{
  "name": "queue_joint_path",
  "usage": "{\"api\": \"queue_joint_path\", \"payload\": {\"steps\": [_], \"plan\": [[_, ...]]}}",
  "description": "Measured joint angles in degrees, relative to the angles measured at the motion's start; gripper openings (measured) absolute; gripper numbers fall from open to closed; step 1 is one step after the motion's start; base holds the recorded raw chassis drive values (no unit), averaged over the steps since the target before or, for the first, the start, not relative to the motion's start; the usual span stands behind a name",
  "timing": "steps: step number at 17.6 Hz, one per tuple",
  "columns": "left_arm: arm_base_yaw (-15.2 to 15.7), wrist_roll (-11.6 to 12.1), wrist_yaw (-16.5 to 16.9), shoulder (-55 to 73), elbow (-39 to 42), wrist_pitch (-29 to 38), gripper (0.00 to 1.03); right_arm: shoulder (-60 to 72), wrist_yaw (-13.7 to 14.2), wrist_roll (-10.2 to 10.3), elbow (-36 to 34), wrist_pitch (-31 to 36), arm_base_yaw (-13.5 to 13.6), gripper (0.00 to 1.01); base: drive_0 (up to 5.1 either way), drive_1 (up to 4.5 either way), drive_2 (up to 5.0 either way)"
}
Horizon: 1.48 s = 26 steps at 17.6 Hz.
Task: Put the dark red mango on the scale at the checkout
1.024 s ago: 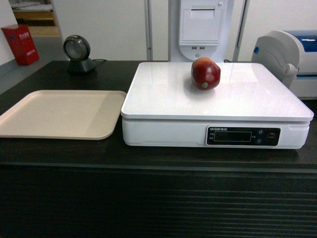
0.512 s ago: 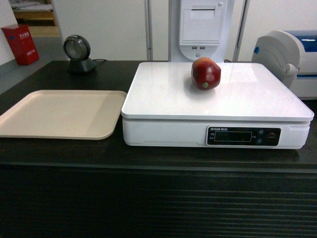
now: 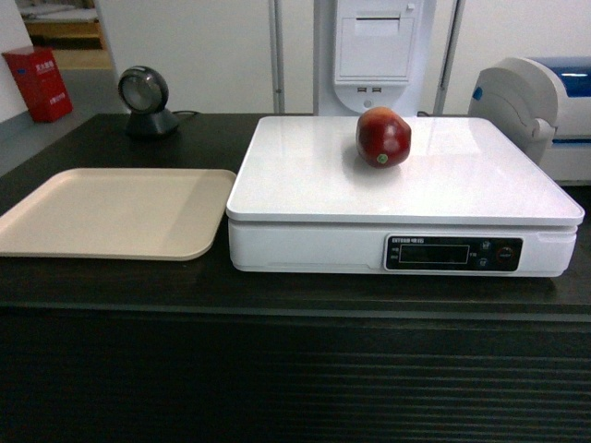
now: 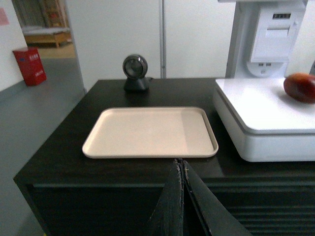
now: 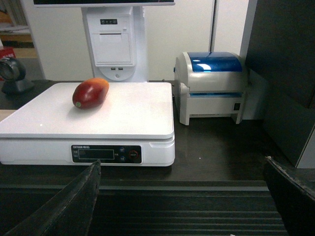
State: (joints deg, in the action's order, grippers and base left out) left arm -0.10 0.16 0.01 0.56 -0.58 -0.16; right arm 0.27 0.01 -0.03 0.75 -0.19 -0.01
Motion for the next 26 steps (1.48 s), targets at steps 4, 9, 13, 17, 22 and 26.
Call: {"api": "queue_joint_path", "payload": {"steps": [4,9,13,17,22,26], "plan": [[0.00,0.00,0.00,0.00,-0.02,-0.11,0.02,0.00,-0.02,0.00,0.00,-0.02,0.00,0.98,0.0,0.00,0.0],[0.00,-0.11,-0.02,0.00,-0.02,-0.04,0.26,0.00,0.00,0.00,0.00,-0.02,0.00,0.98,0.0,0.00,0.0],[0.00,-0.11,-0.02,0.00,-0.02,-0.04,0.71,0.00,0.00,0.00,0.00,-0.02,0.00,0.98,0.0,0.00,0.0],[0.00,-0.13,-0.02,0.00,-0.02,-0.04,0.97,0.00,0.00,0.00,0.00,-0.02,0.00,0.98,0.0,0.00,0.0],[0.00,-0.11,-0.02,0.00,-0.02,-0.04,0.98,0.00,-0.02,0.00,0.00,-0.02,0.00,0.98,0.0,0.00,0.0],[0.00,-0.13,-0.02,0.00,-0.02,-0.04,0.98,0.00,0.00,0.00,0.00,-0.02,0.00,0.98,0.0,0.00,0.0]]}}
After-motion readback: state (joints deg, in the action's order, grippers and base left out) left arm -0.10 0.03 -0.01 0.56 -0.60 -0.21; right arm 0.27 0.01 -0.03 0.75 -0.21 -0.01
